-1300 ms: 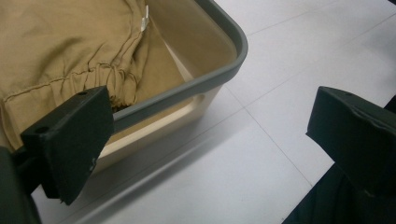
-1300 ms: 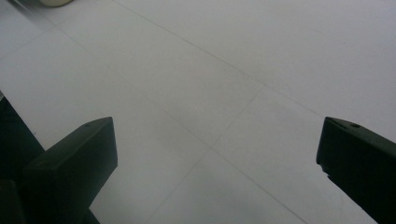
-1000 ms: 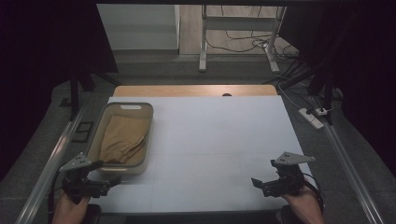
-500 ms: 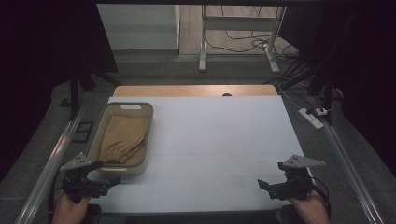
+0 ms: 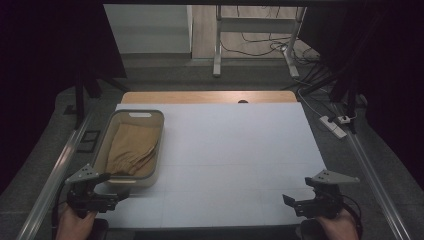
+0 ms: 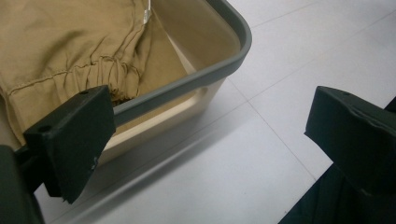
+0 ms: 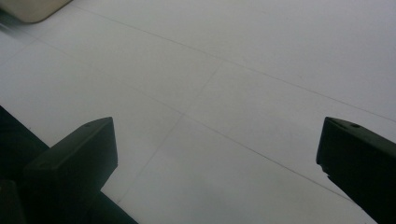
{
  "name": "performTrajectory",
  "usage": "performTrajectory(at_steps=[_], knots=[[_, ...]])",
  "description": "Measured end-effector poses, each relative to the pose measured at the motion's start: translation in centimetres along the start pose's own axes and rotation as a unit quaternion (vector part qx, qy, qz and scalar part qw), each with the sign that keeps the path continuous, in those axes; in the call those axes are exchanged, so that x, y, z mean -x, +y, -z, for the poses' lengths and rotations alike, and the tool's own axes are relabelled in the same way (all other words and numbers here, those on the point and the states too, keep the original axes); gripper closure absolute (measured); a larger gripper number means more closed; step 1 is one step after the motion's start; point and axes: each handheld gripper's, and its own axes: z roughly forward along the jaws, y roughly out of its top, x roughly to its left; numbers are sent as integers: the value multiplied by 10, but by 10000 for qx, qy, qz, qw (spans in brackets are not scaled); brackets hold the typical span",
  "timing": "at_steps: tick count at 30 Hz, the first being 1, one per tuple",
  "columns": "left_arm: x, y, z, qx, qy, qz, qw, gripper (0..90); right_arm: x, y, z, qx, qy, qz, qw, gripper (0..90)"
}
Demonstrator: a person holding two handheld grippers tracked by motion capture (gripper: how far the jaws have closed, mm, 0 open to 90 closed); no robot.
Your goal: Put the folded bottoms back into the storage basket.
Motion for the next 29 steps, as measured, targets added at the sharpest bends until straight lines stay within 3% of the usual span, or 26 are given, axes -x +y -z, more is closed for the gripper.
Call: performTrajectory(at_steps=[10, 29], knots=[[0, -1, 0, -14, -44, -12, 10000, 22, 3, -6, 8, 8, -132, -27, 9999, 0], [0, 1, -1, -111, -93, 12, 9999, 27, -1, -14, 14, -292, -323, -16, 9991, 0]])
